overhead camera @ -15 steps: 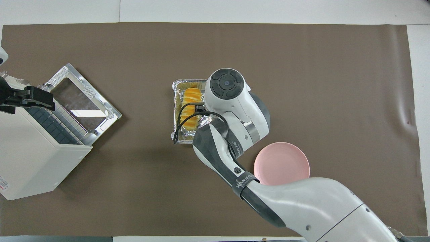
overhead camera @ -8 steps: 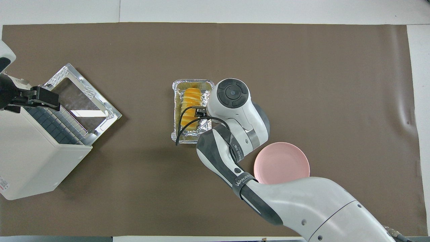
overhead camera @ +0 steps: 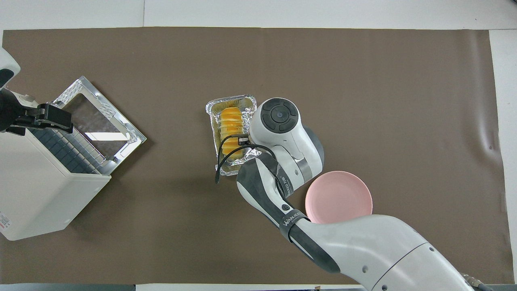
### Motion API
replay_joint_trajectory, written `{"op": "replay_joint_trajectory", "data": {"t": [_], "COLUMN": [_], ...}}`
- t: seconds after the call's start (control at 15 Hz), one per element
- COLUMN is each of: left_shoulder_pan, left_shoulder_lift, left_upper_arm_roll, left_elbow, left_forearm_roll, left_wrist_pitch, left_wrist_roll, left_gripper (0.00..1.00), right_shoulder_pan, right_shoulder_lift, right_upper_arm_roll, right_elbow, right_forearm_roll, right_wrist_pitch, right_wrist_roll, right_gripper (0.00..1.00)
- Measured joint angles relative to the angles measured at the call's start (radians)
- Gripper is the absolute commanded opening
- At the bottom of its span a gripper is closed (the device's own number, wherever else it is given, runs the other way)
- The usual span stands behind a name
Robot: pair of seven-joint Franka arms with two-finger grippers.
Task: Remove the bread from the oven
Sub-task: 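Slide the foil tray with the right gripper away from the robot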
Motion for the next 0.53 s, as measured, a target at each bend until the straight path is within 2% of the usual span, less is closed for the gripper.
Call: {"op": "replay_joint_trajectory", "data": {"t": [0.27, 0.53], "left_shoulder_pan": [0.0, 0.0], "left_shoulder_lift": [0.0, 0.0], "left_upper_arm_roll": [0.0, 0.0], "left_elbow": [0.0, 0.0], "left_forearm_roll": [0.0, 0.0], "left_wrist_pitch": [0.001, 0.008], "left_wrist_roll": [0.0, 0.0], "left_gripper": [1.0, 1.0], "right_shoulder_pan": [-0.053, -0.235], "right_shoulder_lift": [-0.019, -0.068], "right_upper_arm_roll": [-0.012, -0.02], "right_elbow": [0.013, 0.017], "right_forearm_roll": [-0.001, -0.001], "right_wrist_pitch": [-0.038, -0.133], "right_wrist_roll": [-0.083, -0.326], "right_gripper": [0.0, 0.0]}}
